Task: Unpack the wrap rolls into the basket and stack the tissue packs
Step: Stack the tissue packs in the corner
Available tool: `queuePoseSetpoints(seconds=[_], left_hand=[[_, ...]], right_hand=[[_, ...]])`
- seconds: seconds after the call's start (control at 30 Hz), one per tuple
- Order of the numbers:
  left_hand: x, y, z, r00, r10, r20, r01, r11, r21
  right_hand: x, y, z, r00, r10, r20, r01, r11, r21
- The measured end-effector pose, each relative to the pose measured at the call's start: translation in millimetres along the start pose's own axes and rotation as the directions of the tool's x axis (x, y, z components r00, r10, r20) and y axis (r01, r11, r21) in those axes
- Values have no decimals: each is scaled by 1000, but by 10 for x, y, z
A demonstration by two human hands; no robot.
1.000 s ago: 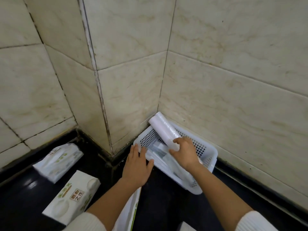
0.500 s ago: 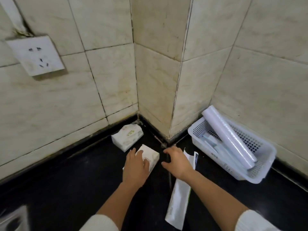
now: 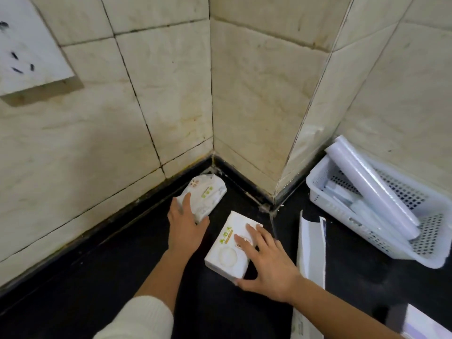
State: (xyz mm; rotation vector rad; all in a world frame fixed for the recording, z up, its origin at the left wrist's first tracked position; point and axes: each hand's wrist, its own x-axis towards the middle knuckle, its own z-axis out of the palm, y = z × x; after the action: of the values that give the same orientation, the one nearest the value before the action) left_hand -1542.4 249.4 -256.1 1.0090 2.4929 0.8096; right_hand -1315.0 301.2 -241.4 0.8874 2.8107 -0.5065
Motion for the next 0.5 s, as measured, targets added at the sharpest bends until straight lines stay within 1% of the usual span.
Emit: queuePoseSetpoints(seconds=[0.13, 0.23, 0.3, 0.4, 0.5], left_hand=[[296, -39, 77, 999, -31, 40, 30, 999, 36], [367, -102, 113, 1000, -2, 8, 2, 999, 43], [388, -119, 99, 1000, 4, -26, -5, 1000, -8], [448, -80, -13, 997, -31, -66, 21, 990, -138], [519, -16, -179, 993, -52, -108, 17, 954, -301]], right_hand=[[72, 56, 14, 1000, -13, -5, 13, 1000, 5], [169, 102, 1, 1000, -19, -18, 20, 1000, 14], [259, 110, -6, 998, -20, -52, 21, 1000, 21], [425, 116, -43, 996, -20, -89, 25, 999, 48], [637, 131, -104, 992, 14, -125, 5, 989, 148]])
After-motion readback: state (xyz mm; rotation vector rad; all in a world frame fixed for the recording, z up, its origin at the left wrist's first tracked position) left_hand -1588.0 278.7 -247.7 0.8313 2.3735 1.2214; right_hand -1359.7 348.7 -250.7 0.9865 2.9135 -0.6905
